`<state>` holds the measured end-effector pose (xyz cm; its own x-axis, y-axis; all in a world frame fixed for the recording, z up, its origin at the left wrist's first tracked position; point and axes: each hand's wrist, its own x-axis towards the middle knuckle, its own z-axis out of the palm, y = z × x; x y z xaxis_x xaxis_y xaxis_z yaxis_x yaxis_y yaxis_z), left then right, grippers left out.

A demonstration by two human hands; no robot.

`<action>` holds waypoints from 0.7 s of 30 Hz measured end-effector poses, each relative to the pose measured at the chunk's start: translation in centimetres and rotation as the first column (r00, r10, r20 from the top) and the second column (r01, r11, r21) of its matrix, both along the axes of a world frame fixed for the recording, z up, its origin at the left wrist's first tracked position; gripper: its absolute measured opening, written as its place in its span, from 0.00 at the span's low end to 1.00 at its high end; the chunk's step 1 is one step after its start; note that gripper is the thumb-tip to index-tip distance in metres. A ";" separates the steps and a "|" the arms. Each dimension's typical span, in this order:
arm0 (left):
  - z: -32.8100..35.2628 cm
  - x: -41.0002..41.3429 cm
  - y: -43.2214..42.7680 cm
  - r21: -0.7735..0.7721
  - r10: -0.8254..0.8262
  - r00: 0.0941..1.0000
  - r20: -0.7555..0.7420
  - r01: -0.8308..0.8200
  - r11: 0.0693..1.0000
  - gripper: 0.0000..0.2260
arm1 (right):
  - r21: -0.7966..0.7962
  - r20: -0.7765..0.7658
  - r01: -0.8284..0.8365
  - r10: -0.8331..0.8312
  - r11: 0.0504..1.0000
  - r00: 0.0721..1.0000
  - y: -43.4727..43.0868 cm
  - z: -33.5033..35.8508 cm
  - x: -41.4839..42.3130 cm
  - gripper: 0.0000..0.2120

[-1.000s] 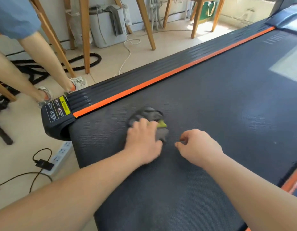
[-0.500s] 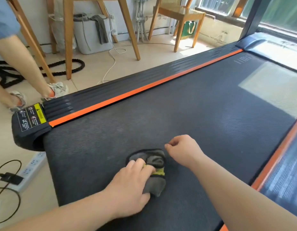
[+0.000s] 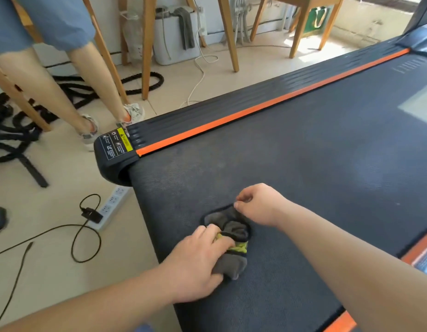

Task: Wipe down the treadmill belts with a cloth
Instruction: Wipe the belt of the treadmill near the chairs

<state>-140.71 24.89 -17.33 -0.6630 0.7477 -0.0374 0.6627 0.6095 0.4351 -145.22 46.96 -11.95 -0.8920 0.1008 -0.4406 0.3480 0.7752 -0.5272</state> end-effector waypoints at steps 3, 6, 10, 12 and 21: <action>-0.9 -4.3 -3.2 -0.082 0.054 0.982 -0.179 -0.069 0.994 0.26 | 0.113 0.031 -0.045 0.042 0.993 0.999 0.1 0.0 1.0 0.10; -1.9 -6.2 -3.5 0.069 0.694 0.720 -0.004 -0.692 0.718 0.26 | 0.214 0.093 -0.115 0.097 0.970 0.991 0.1 0.2 2.6 0.11; -2.8 3.9 -0.7 0.254 0.776 0.611 0.155 -0.784 0.566 0.26 | 0.341 0.186 -0.291 0.240 0.894 0.953 -1.1 1.2 5.1 0.14; -2.8 10.0 -0.3 0.187 0.578 0.815 0.052 -0.576 0.796 0.26 | 0.360 0.220 -0.353 0.289 0.863 0.932 -2.0 2.6 6.0 0.16; -1.2 1.9 -0.7 -0.126 0.524 0.844 -0.116 -0.535 0.835 0.23 | 0.345 0.470 -0.586 0.406 0.733 0.784 -4.9 7.8 13.3 0.25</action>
